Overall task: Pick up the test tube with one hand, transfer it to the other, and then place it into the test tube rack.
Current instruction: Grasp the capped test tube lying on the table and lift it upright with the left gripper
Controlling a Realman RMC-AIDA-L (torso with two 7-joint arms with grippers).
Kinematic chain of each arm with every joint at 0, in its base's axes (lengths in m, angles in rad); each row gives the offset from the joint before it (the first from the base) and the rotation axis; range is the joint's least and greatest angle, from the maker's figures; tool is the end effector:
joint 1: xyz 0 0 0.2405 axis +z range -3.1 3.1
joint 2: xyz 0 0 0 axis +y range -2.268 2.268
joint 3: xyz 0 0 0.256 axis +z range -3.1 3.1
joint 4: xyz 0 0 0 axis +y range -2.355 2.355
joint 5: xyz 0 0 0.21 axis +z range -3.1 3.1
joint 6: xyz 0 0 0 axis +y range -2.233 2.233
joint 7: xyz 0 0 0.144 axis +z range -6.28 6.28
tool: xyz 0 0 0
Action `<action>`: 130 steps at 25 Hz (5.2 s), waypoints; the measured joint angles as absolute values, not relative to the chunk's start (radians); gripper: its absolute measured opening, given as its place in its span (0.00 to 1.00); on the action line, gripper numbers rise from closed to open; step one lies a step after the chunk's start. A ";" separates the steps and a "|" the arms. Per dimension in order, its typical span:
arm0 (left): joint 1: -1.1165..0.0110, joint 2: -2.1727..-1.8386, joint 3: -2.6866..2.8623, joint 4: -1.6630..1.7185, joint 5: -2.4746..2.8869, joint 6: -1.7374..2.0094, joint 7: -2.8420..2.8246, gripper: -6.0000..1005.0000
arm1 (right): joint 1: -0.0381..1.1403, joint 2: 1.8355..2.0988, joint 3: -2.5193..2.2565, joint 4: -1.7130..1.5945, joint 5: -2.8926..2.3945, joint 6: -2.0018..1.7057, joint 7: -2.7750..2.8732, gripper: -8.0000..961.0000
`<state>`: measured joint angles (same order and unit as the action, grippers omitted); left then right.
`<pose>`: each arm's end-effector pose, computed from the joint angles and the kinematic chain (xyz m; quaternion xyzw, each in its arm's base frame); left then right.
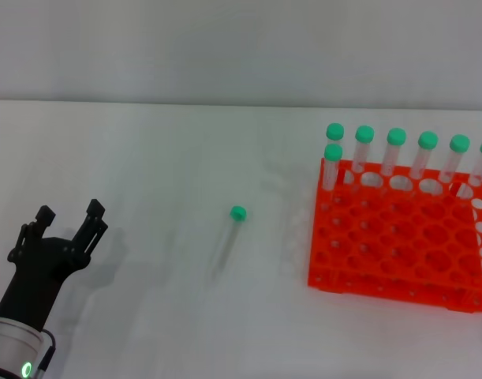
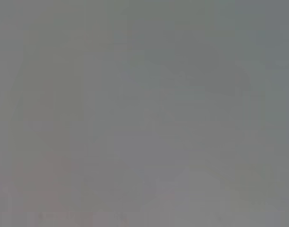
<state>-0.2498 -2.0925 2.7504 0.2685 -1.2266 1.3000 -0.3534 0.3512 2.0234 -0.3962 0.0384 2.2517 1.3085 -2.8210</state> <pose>-0.3401 0.2551 -0.0461 -0.6456 -0.3607 -0.3879 0.5501 0.3955 0.2831 0.0462 -0.6008 0.2882 0.3031 0.6812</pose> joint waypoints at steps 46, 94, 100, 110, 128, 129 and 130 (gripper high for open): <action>-1.127 -1.950 2.847 -0.782 0.102 1.574 -2.035 0.83 | 0.374 2.016 -0.389 0.008 2.257 1.278 -2.821 0.91; -1.403 -2.074 2.845 -0.265 0.801 1.199 -2.702 0.61 | 0.402 2.016 -0.388 -0.002 2.256 1.213 -2.821 0.91; -1.394 -2.075 2.845 -0.237 0.804 1.182 -2.718 0.61 | 0.402 2.016 -0.388 -0.002 2.257 1.213 -2.821 0.91; -1.382 -2.075 2.845 -0.202 0.833 1.176 -2.744 0.48 | 0.402 2.016 -0.388 -0.002 2.256 1.213 -2.821 0.91; -1.368 -2.071 2.844 -0.211 0.807 1.119 -2.697 0.20 | 0.399 2.016 -0.388 -0.002 2.257 1.213 -2.821 0.91; -1.366 -2.070 2.844 -0.215 0.790 1.107 -2.685 0.20 | 0.399 2.016 -0.388 -0.002 2.257 1.213 -2.821 0.91; -1.363 -2.068 2.844 -0.221 0.769 1.094 -2.669 0.20 | 0.399 2.016 -0.388 -0.002 2.257 1.213 -2.821 0.91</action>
